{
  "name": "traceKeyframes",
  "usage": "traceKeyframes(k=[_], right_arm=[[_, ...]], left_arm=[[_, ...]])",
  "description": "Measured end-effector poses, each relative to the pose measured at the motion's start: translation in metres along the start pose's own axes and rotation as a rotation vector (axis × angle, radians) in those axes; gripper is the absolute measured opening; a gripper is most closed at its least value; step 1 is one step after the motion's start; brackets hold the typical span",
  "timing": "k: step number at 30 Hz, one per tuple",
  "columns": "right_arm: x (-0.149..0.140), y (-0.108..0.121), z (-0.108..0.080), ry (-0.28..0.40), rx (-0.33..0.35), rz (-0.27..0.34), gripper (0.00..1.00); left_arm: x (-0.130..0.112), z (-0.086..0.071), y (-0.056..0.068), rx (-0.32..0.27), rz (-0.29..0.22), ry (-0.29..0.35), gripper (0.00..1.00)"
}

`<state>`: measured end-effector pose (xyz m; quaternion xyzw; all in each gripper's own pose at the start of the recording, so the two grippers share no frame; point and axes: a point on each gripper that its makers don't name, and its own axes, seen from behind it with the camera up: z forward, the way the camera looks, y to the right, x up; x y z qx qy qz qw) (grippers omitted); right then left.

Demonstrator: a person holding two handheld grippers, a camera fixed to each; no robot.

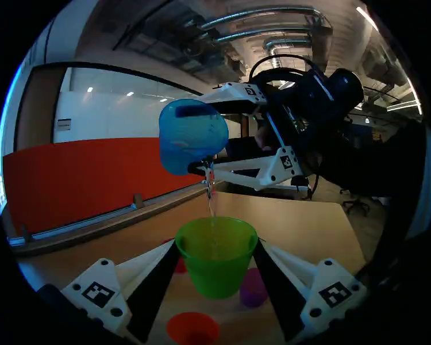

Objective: Pour water

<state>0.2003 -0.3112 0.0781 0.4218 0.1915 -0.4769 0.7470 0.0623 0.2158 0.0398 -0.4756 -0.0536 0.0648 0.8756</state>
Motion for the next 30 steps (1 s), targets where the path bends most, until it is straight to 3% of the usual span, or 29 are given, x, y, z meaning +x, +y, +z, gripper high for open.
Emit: traceKeyframes(k=[30], right_arm=[[0.0, 0.012, 0.0, -0.018, -0.037, -0.118, 0.9]], left_arm=[[0.001, -0.001, 0.003, -0.003, 0.013, -0.001, 0.88]])
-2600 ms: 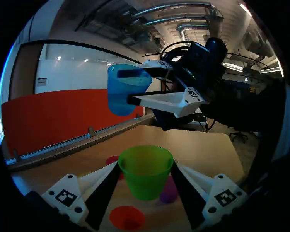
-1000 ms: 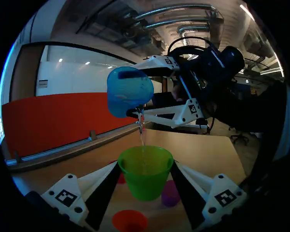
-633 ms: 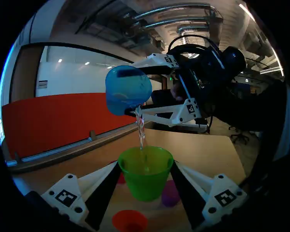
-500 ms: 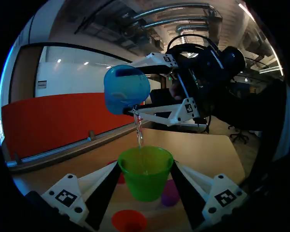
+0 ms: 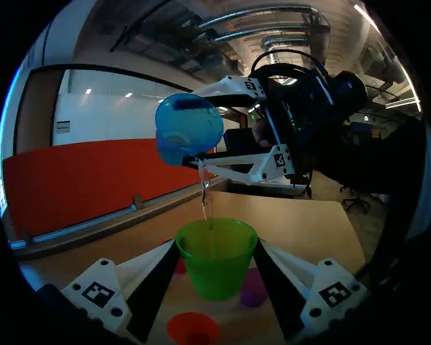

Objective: Pour water

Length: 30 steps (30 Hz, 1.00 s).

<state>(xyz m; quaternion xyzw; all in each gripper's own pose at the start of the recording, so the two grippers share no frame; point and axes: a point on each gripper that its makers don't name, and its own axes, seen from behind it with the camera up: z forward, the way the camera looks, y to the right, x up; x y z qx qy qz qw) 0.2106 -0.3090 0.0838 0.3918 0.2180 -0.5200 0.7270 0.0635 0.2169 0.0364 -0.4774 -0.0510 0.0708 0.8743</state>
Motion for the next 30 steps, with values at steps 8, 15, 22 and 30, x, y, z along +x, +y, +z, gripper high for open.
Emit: traceKeyframes(k=[8, 15, 22, 30], right_arm=[[0.0009, 0.002, -0.0003, -0.001, -0.009, -0.047, 0.9], [0.0004, 0.0048, 0.0001, -0.004, -0.019, -0.082, 0.9], [0.0002, 0.0059, 0.0011, -0.004, -0.023, -0.113, 0.9], [0.003, 0.0102, 0.0025, 0.001, -0.034, -0.14, 0.9]], left_arm=[[0.0005, 0.0004, 0.0, -0.002, -0.004, 0.003, 0.88], [0.0019, 0.0002, 0.0004, -0.003, -0.009, 0.009, 0.88], [0.0003, 0.0002, 0.0, -0.003, -0.006, 0.006, 0.87], [0.0024, -0.0008, -0.0005, -0.002, -0.008, 0.013, 0.88]])
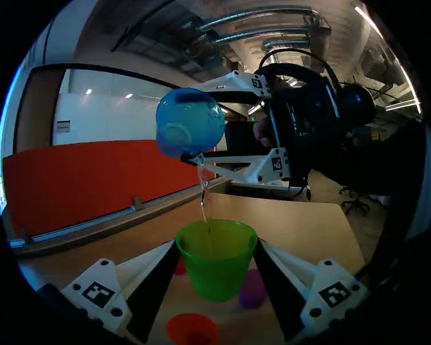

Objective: Pour water

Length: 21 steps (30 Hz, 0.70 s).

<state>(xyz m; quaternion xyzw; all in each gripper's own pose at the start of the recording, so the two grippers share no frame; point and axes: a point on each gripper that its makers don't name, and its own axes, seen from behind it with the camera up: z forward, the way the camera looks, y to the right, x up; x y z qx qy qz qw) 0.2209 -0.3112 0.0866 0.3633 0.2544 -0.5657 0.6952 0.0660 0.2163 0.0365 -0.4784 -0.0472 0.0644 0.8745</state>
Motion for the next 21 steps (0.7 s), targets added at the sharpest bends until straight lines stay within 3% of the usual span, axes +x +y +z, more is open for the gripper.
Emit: traceKeyframes(k=[21], right_arm=[[0.004, 0.014, 0.0, 0.01, -0.028, -0.094, 0.9]], left_arm=[[0.006, 0.001, 0.0, 0.006, 0.005, 0.013, 0.88]])
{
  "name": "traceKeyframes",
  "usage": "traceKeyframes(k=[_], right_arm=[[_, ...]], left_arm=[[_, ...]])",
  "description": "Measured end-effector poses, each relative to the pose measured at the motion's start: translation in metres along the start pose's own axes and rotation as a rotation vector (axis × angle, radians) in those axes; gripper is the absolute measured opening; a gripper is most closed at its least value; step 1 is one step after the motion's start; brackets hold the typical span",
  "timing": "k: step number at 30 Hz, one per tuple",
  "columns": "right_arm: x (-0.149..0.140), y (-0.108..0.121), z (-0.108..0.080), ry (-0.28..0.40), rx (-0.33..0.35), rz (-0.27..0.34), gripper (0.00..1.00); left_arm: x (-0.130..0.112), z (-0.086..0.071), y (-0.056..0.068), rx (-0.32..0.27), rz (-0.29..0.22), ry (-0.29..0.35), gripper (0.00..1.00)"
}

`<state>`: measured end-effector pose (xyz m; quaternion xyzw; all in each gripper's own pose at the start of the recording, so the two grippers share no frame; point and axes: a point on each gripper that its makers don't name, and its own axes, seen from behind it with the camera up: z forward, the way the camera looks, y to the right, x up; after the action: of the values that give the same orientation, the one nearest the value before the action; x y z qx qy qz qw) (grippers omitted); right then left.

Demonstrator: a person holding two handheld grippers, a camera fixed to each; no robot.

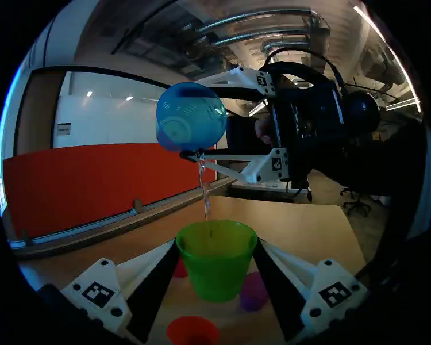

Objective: Pour water

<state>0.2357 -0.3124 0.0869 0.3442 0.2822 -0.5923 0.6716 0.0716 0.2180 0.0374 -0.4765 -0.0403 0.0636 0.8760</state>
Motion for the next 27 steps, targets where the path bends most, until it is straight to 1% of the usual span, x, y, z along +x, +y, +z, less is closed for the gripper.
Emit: traceKeyframes(k=[18, 27], right_arm=[[0.005, 0.011, 0.001, 0.009, -0.027, -0.079, 0.9], [0.006, 0.011, 0.003, 0.006, -0.028, -0.126, 0.89]], left_arm=[[0.004, -0.001, -0.002, 0.006, 0.001, 0.013, 0.87], [0.007, -0.002, -0.002, 0.009, 0.002, 0.018, 0.88]])
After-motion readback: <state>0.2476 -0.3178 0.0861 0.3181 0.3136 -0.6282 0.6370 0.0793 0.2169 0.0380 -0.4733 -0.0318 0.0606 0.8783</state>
